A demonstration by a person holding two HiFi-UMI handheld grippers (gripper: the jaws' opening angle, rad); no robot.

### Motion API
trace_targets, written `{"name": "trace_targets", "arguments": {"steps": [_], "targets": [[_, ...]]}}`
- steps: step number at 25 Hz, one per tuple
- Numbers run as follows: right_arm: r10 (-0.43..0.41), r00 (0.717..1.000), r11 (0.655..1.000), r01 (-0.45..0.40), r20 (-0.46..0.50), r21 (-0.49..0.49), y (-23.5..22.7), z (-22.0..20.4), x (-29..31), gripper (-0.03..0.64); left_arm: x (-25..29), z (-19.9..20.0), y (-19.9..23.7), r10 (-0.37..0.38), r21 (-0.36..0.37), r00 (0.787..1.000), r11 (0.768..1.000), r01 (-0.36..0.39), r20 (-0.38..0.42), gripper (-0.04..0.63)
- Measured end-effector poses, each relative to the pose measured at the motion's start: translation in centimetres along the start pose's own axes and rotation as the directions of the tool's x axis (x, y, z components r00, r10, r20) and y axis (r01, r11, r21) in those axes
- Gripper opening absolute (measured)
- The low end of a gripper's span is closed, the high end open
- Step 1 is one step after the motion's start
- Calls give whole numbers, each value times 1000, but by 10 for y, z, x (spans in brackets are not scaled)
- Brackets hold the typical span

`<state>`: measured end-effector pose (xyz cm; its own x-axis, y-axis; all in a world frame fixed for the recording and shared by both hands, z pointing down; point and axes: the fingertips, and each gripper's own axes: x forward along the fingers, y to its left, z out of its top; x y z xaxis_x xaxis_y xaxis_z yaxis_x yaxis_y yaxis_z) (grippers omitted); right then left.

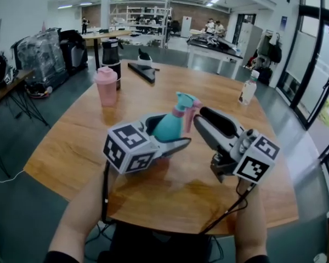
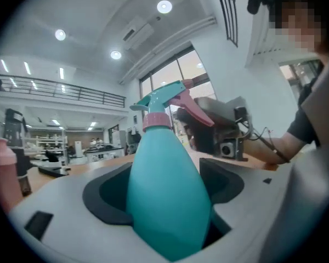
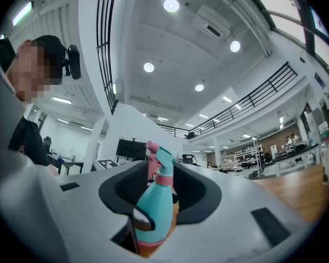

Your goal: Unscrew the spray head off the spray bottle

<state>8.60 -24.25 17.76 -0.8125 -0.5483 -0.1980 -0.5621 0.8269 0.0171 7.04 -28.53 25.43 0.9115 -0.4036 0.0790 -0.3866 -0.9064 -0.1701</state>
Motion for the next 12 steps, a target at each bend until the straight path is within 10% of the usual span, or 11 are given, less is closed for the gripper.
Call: {"name": "trace_targets", "arguments": {"steps": [6, 12], "targets": [[-11, 1000, 996, 11, -5, -85, 19, 16, 1, 10, -3, -2, 32, 227, -7, 974, 974, -227, -7, 391], [-109, 983, 987, 90, -149, -131, 20, -13, 26, 9, 1, 6, 20, 224, 16, 974, 974, -225, 31, 391]]}}
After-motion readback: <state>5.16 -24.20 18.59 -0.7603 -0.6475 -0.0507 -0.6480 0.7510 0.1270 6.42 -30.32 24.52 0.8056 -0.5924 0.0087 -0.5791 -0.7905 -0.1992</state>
